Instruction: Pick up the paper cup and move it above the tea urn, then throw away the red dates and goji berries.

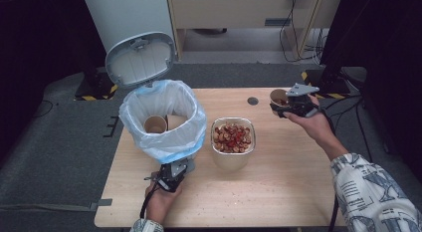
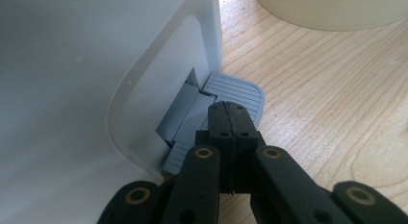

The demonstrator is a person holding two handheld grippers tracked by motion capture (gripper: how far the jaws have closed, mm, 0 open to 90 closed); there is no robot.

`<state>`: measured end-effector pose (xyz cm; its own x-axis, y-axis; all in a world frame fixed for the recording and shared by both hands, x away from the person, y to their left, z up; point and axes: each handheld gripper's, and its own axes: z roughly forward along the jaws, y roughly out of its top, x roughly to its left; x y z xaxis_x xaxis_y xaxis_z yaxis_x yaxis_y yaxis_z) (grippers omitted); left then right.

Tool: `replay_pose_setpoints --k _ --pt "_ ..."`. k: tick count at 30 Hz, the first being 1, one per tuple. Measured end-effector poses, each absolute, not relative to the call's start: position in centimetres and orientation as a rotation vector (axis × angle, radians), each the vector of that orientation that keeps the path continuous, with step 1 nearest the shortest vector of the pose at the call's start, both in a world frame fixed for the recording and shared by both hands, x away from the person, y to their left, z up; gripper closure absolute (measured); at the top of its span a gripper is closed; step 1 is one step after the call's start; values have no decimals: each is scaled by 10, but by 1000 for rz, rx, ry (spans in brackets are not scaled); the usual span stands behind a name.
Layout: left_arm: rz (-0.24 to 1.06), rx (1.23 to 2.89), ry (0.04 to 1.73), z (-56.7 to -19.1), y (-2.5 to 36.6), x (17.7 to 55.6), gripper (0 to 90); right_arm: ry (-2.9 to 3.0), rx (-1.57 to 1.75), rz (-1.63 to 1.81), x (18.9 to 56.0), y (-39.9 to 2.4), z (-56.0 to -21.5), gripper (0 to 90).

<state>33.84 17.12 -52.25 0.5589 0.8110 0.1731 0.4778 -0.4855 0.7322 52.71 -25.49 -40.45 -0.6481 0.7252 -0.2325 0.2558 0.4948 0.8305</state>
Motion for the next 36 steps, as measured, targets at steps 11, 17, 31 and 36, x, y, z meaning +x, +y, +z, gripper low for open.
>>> replay_pose_setpoints --k 11,17,31,36 --pt "665 2148 1037 -523 172 339 898 2178 732 1053 521 -235 -391 358" --pt "664 2151 1036 -522 172 339 898 2158 716 1071 514 -225 -378 357" --pt "658 2148 1038 -522 173 339 898 2151 669 1064 506 -218 -359 357" --pt "659 2151 1035 -522 173 339 898 2139 624 1047 501 -214 -349 356"
